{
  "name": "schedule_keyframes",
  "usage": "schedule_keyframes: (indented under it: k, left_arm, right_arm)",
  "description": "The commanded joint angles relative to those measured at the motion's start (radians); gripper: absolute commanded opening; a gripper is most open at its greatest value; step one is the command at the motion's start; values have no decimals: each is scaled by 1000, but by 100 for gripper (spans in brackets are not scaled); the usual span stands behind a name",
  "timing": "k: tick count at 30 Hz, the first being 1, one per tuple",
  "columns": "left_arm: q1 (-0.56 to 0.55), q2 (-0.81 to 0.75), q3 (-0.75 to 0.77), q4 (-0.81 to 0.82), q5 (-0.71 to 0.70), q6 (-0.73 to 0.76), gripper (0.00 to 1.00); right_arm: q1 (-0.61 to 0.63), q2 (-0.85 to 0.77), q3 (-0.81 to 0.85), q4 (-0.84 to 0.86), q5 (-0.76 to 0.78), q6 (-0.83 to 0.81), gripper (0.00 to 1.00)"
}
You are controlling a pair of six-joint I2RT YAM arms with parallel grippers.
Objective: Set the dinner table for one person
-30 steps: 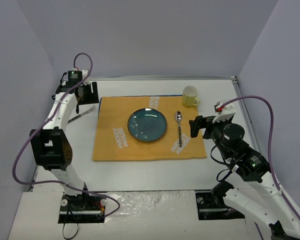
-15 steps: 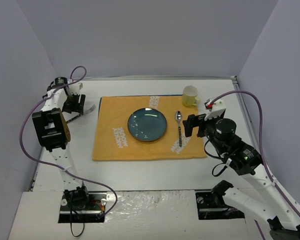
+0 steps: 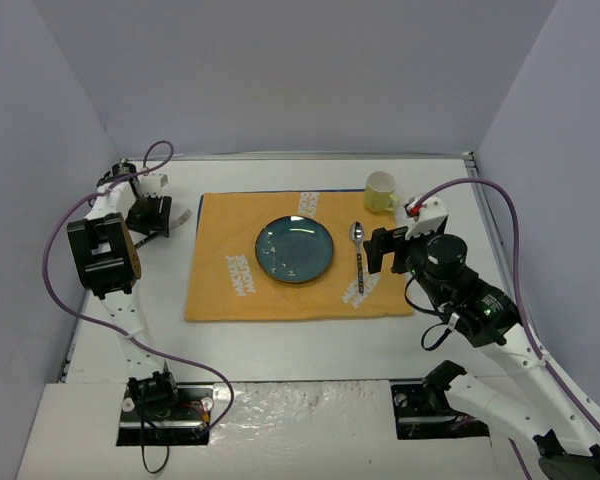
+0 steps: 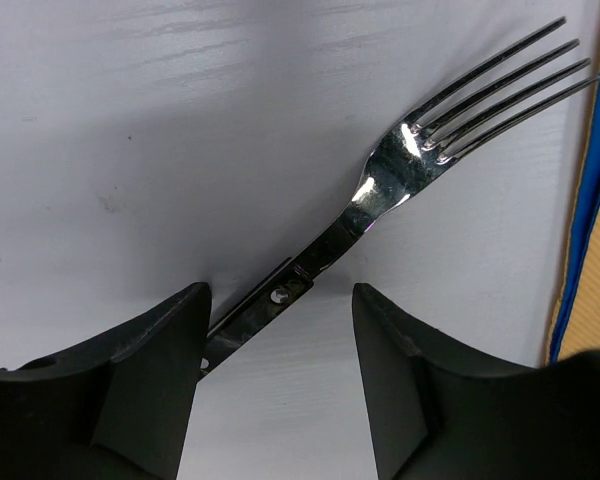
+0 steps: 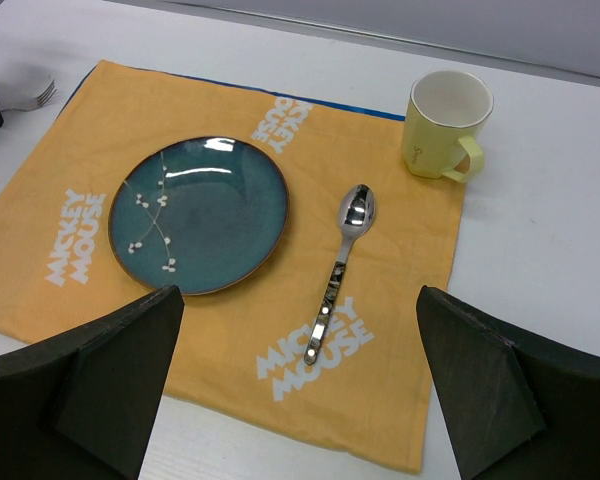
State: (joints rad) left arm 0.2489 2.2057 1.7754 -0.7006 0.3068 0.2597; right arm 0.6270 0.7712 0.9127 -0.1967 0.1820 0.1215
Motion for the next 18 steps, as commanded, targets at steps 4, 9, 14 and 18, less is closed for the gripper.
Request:
schedule_keyframes:
  k: [4, 9, 14, 18]
  left_arm:
    - [1, -37, -63, 53, 20, -29, 29]
    - [1, -80, -147, 96, 18, -58, 12]
    - [0, -161, -192, 113, 2, -130, 0]
    - [-20, -300, -235, 127, -5, -260, 0]
  right_arm:
    - [-4, -7, 24, 75, -14, -6, 100]
    - [-5, -27, 14, 76, -20, 3, 100]
    - [-4, -44, 3, 75, -29, 4, 100]
    - [-4, -61, -6, 77, -32, 4, 100]
